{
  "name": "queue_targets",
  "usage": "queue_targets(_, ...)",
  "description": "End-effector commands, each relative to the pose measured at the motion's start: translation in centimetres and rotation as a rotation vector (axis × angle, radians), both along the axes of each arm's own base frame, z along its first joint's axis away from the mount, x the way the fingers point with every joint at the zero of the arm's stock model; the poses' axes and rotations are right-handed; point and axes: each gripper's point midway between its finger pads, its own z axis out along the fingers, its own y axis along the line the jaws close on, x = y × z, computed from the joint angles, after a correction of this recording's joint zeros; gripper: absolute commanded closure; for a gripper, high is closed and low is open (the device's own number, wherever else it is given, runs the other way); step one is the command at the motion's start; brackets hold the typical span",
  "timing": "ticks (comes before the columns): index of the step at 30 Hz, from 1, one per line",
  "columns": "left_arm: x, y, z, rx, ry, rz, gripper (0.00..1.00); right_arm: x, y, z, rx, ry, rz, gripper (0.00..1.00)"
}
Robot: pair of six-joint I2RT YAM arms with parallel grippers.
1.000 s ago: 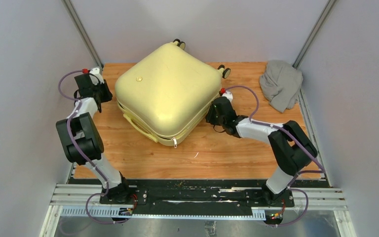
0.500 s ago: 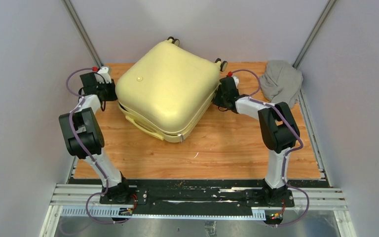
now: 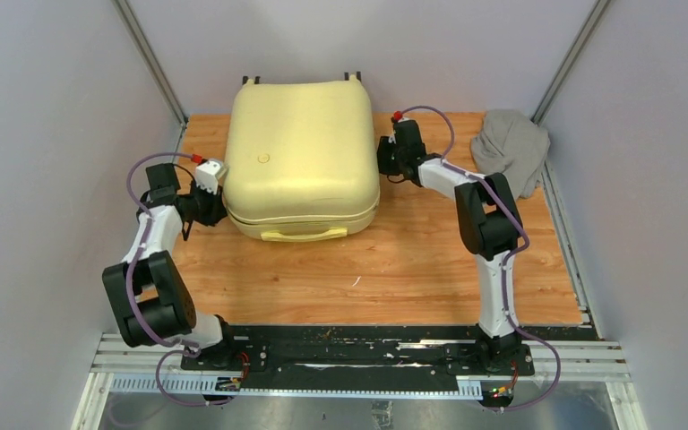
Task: Pack the luggage
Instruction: Zip the luggage at the center of the board.
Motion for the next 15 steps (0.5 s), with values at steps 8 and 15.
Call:
queue_targets(8,-3.4,-2.1,1.6,-0.041,-0.007,-0.091,0.87,-5.3,-4.5,5.6,-0.038,-0.134,-0.032,0.48)
queue_targets(15,-2.3,-2.0,2.8,-0.068,-0.03,-0.06,0.88,-11.5,-9.2,3.8,-0.036,-0.129,-0.061,0.44)
